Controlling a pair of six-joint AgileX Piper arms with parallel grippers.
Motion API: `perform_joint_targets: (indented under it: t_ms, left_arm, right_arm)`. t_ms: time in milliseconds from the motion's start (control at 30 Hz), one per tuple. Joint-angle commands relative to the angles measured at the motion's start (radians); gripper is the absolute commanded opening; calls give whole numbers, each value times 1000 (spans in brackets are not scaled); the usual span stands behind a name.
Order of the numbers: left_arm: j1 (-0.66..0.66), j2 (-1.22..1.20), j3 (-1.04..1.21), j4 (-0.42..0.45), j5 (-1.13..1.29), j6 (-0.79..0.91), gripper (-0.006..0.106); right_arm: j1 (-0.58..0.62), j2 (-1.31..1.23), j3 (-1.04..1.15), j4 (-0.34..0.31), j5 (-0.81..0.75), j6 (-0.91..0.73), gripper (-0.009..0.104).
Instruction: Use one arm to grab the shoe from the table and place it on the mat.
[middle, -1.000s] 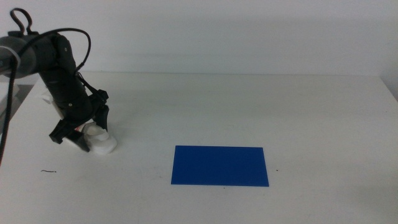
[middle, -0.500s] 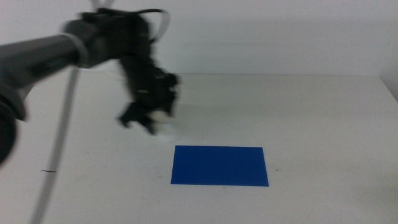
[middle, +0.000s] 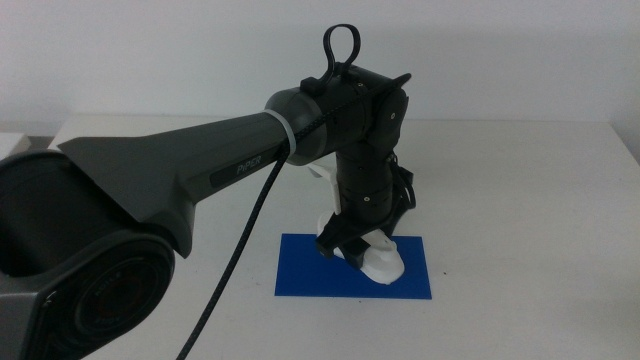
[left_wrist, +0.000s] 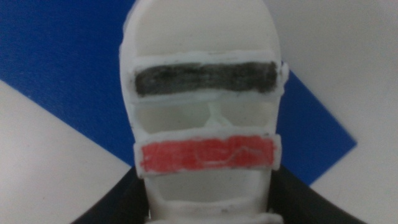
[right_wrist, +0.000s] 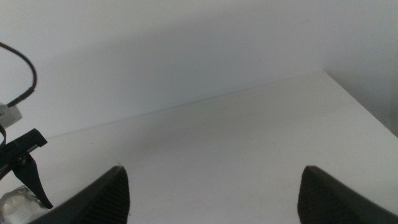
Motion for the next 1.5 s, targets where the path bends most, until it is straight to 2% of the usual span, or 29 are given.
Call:
perform_joint_targets:
  t_ms: [0,67,167,200,833,967,1100,1133,1367,1400,1467]
  left_arm:
    - [3,-3,-12,29,9,-80,-2]
    - [3,-3,-12,55,9,-225,-2]
    - [3,-3,-10,62,9,-624,-2]
    - [3,-3,-10,56,9,-681,-2]
    - [34,39,-10,-39,4,-677,-2]
    - [32,57,-10,-42,3,-677,3]
    - [33,64,-10,-43,3,-677,16]
    - [33,68,-10,-51,2,-677,28]
    - [35,76,-10,-83,-1,-677,89]
    - [35,76,-10,-83,-1,-677,94]
    - [35,73,-10,-83,9,-677,94]
  right_arm:
    - [2,-5,2,-7,-8,-4,79]
    - [2,-5,2,-7,-8,-4,79]
    - [2,-5,2,-7,-8,-4,79]
    - [2,-5,2,-7,-8,-4,79]
    - [2,-5,2,-7,-8,-4,79]
    - [2,-5,2,-7,-8,-4,79]
    - [2,-5,2,-7,-8,-4,79]
    - [2,-5,2,-7,-8,-4,79]
    - [2,-5,2,-7,-8,-4,79]
    - [2,-5,2,-7,-8,-4,79]
    - [2,-5,2,-7,-8,-4,79]
